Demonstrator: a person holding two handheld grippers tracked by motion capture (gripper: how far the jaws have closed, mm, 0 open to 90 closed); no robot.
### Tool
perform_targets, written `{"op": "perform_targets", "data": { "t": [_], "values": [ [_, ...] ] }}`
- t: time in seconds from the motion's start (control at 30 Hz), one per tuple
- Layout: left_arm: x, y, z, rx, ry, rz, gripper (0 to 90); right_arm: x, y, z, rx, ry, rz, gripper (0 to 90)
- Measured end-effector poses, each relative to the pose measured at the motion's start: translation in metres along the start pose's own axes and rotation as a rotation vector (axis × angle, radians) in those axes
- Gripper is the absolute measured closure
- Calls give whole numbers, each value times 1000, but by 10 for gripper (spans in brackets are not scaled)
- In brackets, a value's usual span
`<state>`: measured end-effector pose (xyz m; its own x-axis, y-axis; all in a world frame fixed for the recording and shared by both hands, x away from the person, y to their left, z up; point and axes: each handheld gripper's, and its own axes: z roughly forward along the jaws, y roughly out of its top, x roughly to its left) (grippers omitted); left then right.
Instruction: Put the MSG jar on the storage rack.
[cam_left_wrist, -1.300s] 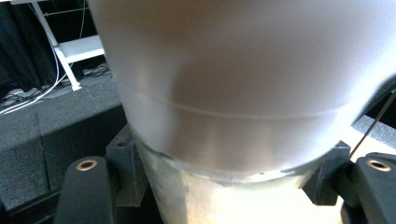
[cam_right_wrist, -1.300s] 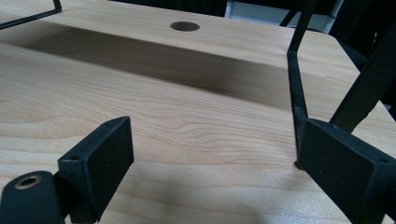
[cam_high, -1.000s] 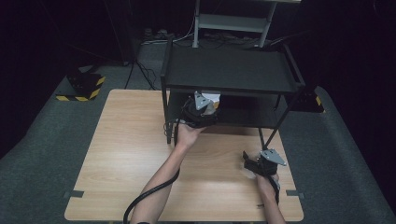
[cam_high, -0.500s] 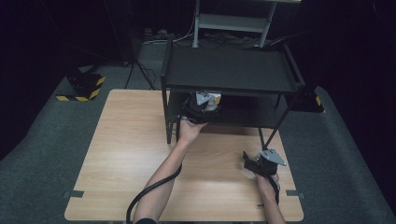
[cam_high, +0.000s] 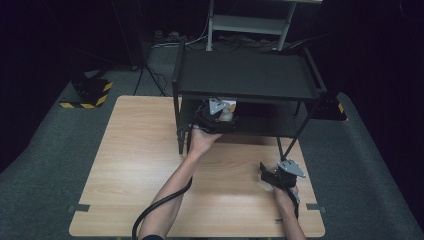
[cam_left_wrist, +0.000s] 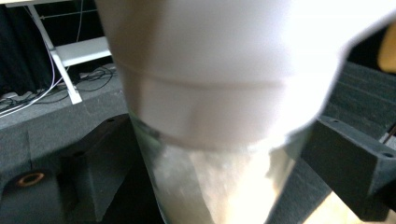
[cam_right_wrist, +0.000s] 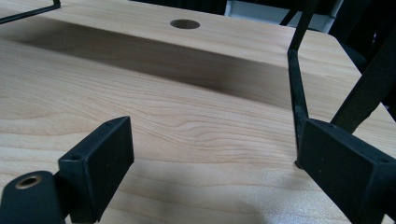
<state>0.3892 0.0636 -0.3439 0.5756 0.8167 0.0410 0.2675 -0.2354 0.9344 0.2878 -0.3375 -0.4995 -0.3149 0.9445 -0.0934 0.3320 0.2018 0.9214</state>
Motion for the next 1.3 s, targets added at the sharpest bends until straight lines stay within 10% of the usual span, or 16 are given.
{"op": "perform_targets", "data": {
  "t": [0.53, 0.83, 1.1, 1.3],
  "values": [
    [-11, -32, -37, -16, 38, 55, 63, 1, 0, 0, 4, -3, -10, 103],
    [-8, -111, -83, 8, 17, 75, 70, 3, 1, 1, 12, -6, -21, 103],
    [20, -154, -99, 167, 144, -95, 89, 4, 1, 1, 14, -11, -29, 103],
    [41, -171, -96, 212, 231, -146, 84, 5, 2, 1, 17, -16, -36, 103]
  ]
}}
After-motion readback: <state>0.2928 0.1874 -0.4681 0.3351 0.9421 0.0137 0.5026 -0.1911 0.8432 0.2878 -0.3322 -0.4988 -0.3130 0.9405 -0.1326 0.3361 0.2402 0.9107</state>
